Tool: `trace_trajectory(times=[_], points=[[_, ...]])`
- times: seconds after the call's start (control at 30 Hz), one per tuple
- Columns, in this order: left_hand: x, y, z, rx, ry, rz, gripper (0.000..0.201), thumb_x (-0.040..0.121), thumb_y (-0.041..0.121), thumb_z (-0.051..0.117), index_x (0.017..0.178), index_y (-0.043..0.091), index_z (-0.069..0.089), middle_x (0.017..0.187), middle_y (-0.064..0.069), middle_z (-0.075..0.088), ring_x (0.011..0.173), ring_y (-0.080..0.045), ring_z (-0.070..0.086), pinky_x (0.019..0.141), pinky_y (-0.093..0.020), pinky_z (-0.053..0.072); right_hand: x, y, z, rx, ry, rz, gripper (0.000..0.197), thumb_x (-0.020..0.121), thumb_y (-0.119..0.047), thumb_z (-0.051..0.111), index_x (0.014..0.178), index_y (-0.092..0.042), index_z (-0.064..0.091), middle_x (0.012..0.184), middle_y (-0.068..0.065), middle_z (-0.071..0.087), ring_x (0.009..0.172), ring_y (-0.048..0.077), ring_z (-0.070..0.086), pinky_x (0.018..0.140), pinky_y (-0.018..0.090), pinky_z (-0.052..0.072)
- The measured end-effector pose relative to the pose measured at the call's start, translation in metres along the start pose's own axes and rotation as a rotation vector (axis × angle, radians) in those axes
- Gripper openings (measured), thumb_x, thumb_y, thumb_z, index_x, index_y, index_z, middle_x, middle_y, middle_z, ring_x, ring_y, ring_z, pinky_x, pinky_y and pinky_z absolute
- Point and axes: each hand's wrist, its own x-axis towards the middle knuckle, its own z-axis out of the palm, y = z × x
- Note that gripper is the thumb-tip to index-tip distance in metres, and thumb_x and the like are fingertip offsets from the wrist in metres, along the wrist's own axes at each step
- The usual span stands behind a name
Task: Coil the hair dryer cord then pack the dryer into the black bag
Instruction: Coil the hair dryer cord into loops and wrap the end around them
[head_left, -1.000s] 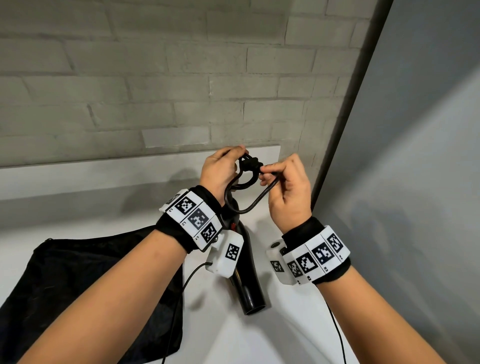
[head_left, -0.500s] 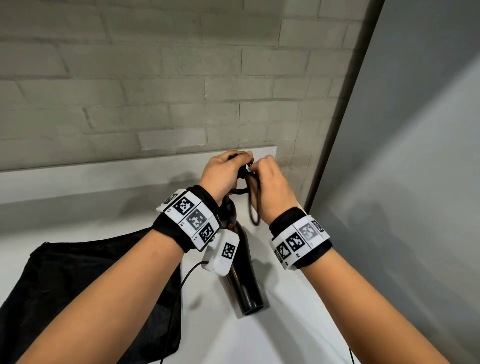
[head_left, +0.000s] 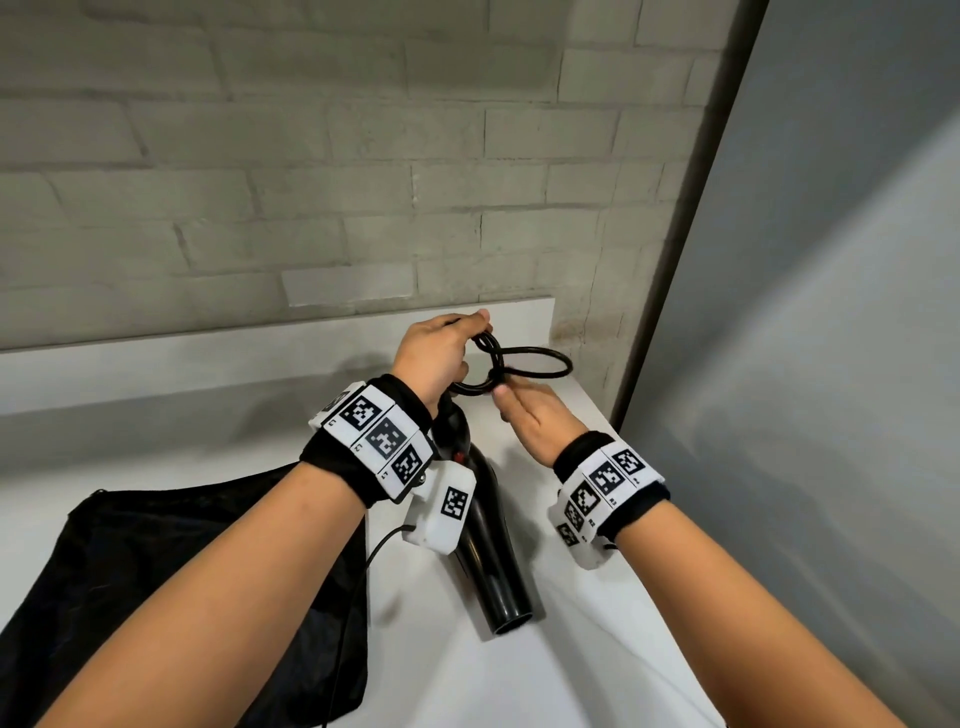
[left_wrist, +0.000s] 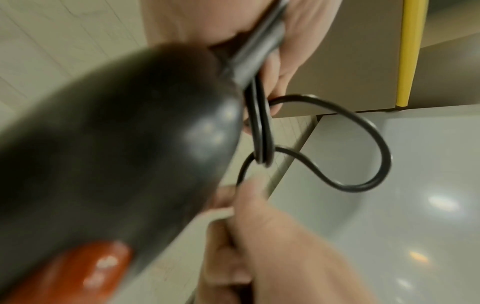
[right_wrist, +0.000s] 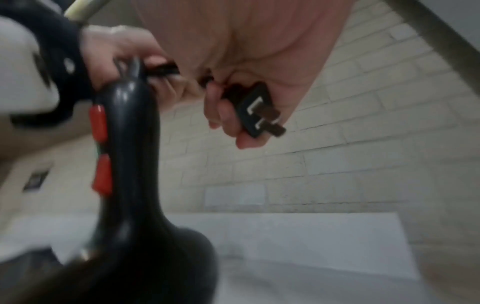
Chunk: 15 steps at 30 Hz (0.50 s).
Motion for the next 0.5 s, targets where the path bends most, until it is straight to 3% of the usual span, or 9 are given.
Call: trace_trajectory(times=[0.07,0.13,0.27,0.33,0.4,0.5], points=[[-0.002,0.0,0.002,0.027,-0.007,0.006,0.019,0.088,0.026,0.059,0.074,0.013,0.061,0.027,0.012,0.028,0.027,-0.004,0.016,0.031,-0.015,0.017,-0.002,0.013,-0.003,-0.159,-0.092,0.017,0.029,0.096,-0.02,0.032,0.093,-0.004,0.056,0.092,0.007,0.062,0.083,0.017,0.052,0.073,0.017,0.035],[-0.003,-0.001,0.005,0.031,-0.001,0.009,0.02,0.087,0.026,0.059,0.072,0.013,0.061,0.027,0.012,0.029,0.028,-0.004,0.016,0.032,-0.015,0.017,0.001,0.023,-0.006,-0.154,-0.1,0.082,0.025,0.096,-0.015,0.033,0.096,-0.003,0.055,0.095,0.016,0.062,0.084,0.023,0.051,0.072,0.022,0.034],[0.0,-0.001,0.008,-0.018,0.015,0.0,0.021,0.086,0.026,0.06,0.069,0.013,0.062,0.032,0.013,0.022,0.029,-0.005,0.015,0.032,-0.015,0.014,0.005,0.035,-0.007,-0.164,-0.15,0.261,0.021,0.094,-0.011,0.032,0.097,-0.005,0.052,0.096,0.019,0.059,0.087,0.031,0.052,0.066,0.026,0.031],[0.0,-0.001,0.006,-0.026,0.01,-0.007,0.022,0.086,0.026,0.06,0.068,0.014,0.063,0.035,0.012,0.019,0.029,-0.006,0.014,0.032,-0.016,0.014,0.002,0.041,-0.004,-0.191,-0.179,0.339,0.016,0.093,-0.009,0.031,0.09,-0.009,0.048,0.098,0.018,0.057,0.086,0.027,0.048,0.067,0.025,0.031],[-0.002,-0.001,0.004,-0.014,0.001,-0.009,0.021,0.085,0.026,0.061,0.068,0.014,0.064,0.036,0.012,0.019,0.03,-0.006,0.015,0.032,-0.016,0.014,0.001,0.047,-0.002,-0.244,-0.217,0.39,0.014,0.094,-0.011,0.032,0.09,-0.012,0.045,0.106,0.02,0.058,0.087,0.024,0.046,0.078,0.028,0.035],[-0.004,-0.001,0.002,0.0,-0.009,-0.01,0.02,0.086,0.027,0.061,0.071,0.014,0.064,0.035,0.013,0.019,0.029,-0.005,0.015,0.031,-0.015,0.015,0.002,0.052,0.004,-0.312,-0.273,0.463,0.027,0.096,-0.016,0.031,0.11,-0.001,0.049,0.12,0.024,0.056,0.105,0.034,0.052,0.091,0.033,0.039]])
